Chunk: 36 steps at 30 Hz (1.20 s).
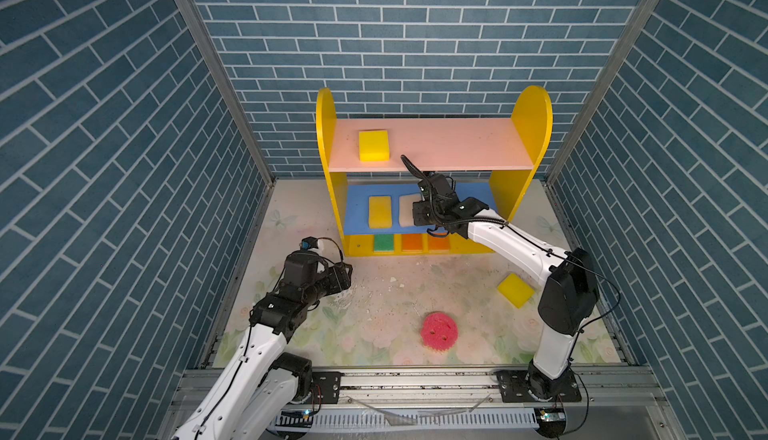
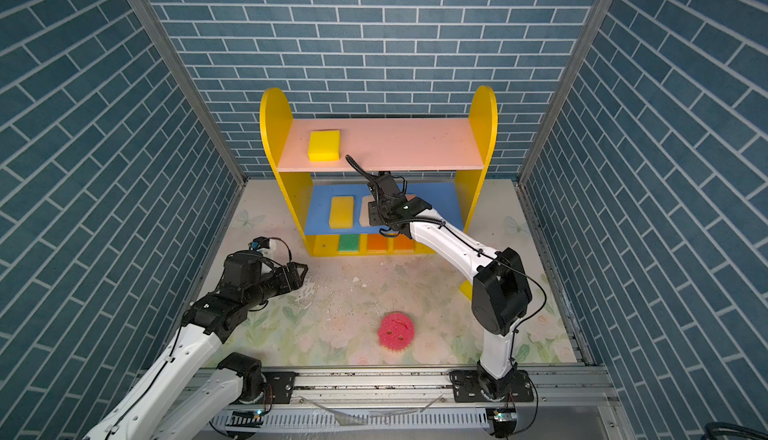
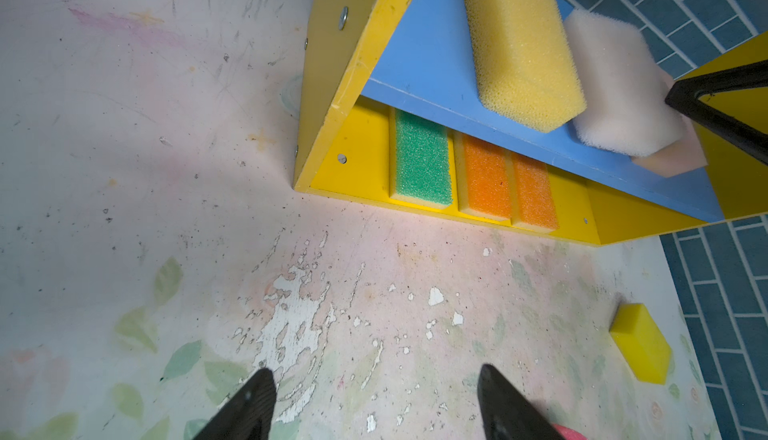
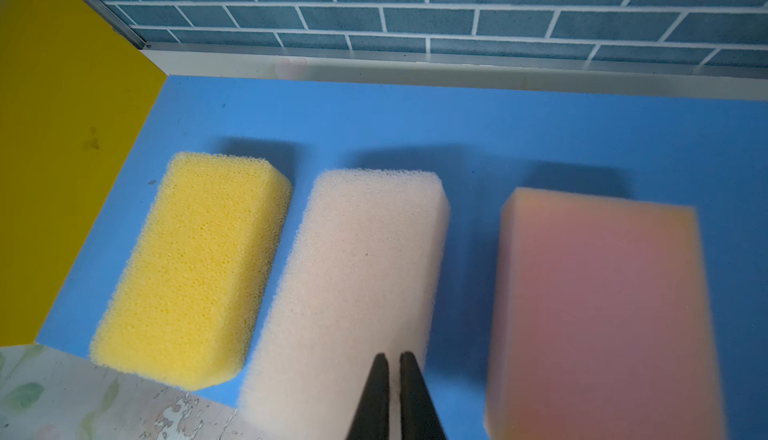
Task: Place and organize the cleaning sponges onto the shelf
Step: 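Push the beige sponge into line on the blue shelf and open the right gripper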
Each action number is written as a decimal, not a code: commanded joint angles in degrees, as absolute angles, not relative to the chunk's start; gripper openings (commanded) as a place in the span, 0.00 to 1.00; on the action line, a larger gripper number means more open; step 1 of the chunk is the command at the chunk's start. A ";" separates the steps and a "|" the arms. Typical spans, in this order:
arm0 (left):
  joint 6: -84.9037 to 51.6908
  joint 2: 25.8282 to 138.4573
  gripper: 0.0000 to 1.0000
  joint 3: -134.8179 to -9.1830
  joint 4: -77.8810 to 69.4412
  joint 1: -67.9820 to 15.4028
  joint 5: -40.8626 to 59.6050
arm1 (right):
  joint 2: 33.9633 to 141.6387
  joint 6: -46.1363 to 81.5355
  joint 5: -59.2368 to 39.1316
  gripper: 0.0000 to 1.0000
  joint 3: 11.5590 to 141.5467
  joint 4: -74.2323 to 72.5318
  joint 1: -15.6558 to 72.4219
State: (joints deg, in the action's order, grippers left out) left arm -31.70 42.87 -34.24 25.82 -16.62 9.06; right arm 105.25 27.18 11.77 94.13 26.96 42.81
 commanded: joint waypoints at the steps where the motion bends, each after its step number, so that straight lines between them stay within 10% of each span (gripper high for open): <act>1: -31.64 42.93 0.78 -34.89 25.75 -16.08 8.96 | 106.44 30.48 11.80 0.10 92.57 26.47 41.34; 36: -31.72 41.69 0.78 -35.42 26.46 -16.08 8.69 | 90.10 30.54 9.83 0.00 74.99 13.41 48.85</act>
State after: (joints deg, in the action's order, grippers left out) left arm -31.73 42.24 -34.26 25.89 -16.47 9.06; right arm 93.10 30.11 8.29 79.07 19.59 47.62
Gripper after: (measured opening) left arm 0.777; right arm 0.043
